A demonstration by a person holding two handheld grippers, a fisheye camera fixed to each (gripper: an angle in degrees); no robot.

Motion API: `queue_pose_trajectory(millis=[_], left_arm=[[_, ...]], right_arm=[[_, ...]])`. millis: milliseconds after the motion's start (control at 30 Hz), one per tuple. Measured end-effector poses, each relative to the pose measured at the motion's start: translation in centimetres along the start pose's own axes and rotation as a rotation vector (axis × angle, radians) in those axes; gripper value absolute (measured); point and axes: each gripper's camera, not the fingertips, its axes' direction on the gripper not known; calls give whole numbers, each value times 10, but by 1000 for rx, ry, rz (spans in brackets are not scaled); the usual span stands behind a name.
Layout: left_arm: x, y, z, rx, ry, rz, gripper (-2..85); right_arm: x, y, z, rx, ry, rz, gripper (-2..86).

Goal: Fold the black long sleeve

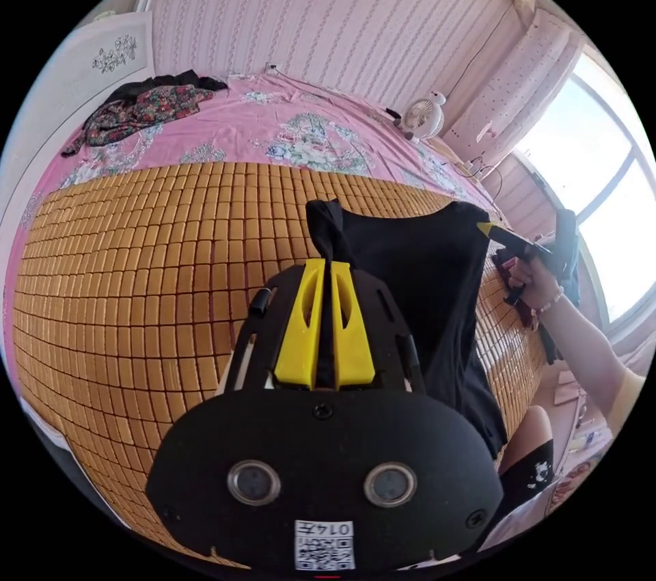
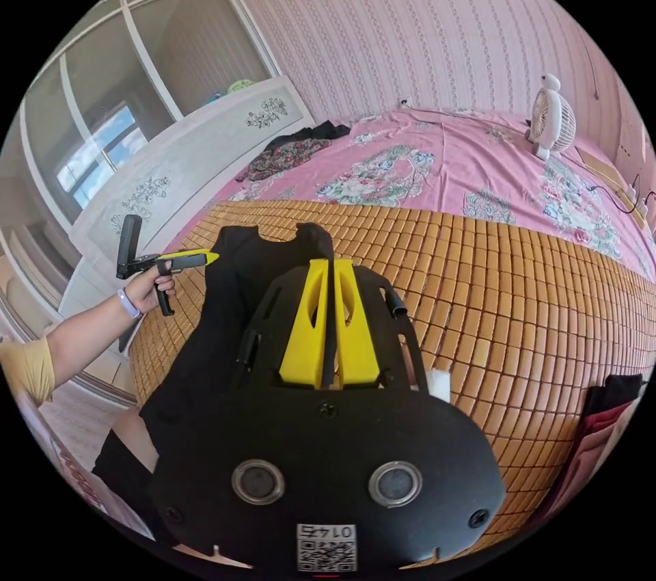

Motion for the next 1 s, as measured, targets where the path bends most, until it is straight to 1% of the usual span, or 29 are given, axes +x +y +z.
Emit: queue_pose_trajectory(millis=[100,167,233,300,367,400,467,567,667,733,800,900,933,1000], left_arm=[[10,30,-47,74,70,91,-9],[15,58,-69,60,113,120,-9],[21,92,-87,40,158,131,-10],[31,145,-107,35,252,121,-10],[35,184,-115,-22,269,73,-9],[35,209,-119,-57,270,14,-9],[35,245,-125,-71,275,-60,-10],[48,290,-136,-61,189,-96,-10],[78,313,-141,-28,86,-28,-10],[102,317,-132,-31,64,56,-10],[138,317,-105,-67,60,152,-10],[177,319,-63,-11,60,182,-10],[183,319,-53,-14,68,181,-10],[207,325,-17,-56,70,196,-10]], right_arm=[[-35,15,-47,49,-33,-145,7],[-64,40,-77,22,-67,-249,7],[-82,66,-98,0,-124,-285,8],[-102,98,-114,-47,-194,-312,9],[-126,146,-119,-205,-276,-311,12],[-132,158,-117,-255,-278,-308,13],[-149,201,-110,-401,-212,-284,19],[-163,232,-106,-467,-107,-250,27],[-179,231,-97,-484,-58,-263,31],[-193,220,-85,-480,-21,-317,28],[-210,203,-66,-457,5,-387,20],[-241,164,-19,-473,-26,-493,6],[-254,147,3,-491,-40,-548,2],[-272,122,43,-565,-1,-614,-1]])
